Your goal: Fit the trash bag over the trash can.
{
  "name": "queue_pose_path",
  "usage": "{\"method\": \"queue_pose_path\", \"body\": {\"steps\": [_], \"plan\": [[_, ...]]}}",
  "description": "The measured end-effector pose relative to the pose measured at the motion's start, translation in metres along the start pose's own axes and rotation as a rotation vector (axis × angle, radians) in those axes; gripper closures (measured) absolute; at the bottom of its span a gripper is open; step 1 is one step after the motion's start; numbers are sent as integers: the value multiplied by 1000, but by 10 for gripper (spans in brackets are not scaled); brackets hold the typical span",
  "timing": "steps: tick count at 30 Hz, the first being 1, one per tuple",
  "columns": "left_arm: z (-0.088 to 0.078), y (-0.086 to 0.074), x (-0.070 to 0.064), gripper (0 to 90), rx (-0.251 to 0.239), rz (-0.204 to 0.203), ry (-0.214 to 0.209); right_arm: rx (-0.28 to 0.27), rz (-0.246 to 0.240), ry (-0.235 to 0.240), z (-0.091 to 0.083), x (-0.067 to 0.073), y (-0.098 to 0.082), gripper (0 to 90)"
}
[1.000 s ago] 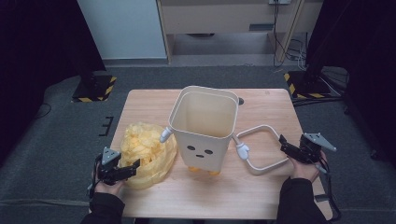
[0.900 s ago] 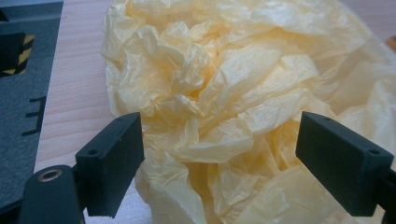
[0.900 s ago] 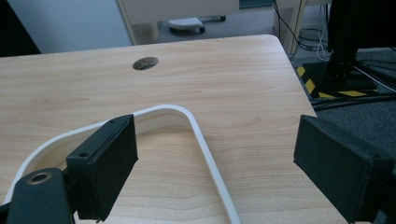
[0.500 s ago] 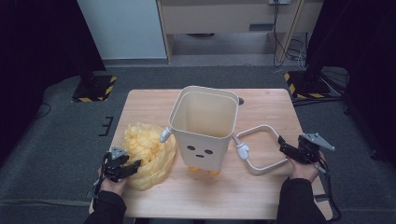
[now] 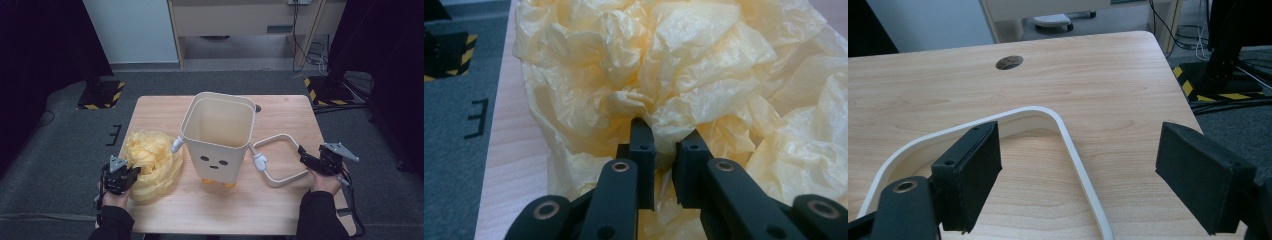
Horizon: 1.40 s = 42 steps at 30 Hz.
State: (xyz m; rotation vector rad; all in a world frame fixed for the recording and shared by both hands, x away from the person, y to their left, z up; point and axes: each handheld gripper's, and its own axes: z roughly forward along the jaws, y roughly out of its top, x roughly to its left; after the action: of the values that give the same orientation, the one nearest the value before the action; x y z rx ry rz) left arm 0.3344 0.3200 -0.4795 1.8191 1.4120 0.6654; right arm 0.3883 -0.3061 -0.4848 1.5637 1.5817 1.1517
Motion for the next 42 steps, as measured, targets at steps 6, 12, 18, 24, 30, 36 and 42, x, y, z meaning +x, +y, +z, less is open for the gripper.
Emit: {"method": "queue_pose_path", "body": {"steps": [6,12,18,24,30,36,42], "plan": [[-17,6,4,809,-135,-71,-16,-5,-1,-1,1,0,0,182],[-32,13,10,809,-218,-113,-6,-3,-2,-1,1,-1,0,183],[-42,19,11,809,-298,-143,-6,4,-5,-3,1,0,0,184],[-58,25,13,808,-407,-198,-27,2,0,-2,2,-1,-1,184],[-71,31,9,809,-497,-198,-25,3,-3,-3,1,-1,-1,186],[-87,45,-1,808,-592,-164,-26,5,-9,-3,2,0,-2,188],[-98,60,-10,807,-645,-167,-66,10,-7,-5,3,-1,-2,188]]}}
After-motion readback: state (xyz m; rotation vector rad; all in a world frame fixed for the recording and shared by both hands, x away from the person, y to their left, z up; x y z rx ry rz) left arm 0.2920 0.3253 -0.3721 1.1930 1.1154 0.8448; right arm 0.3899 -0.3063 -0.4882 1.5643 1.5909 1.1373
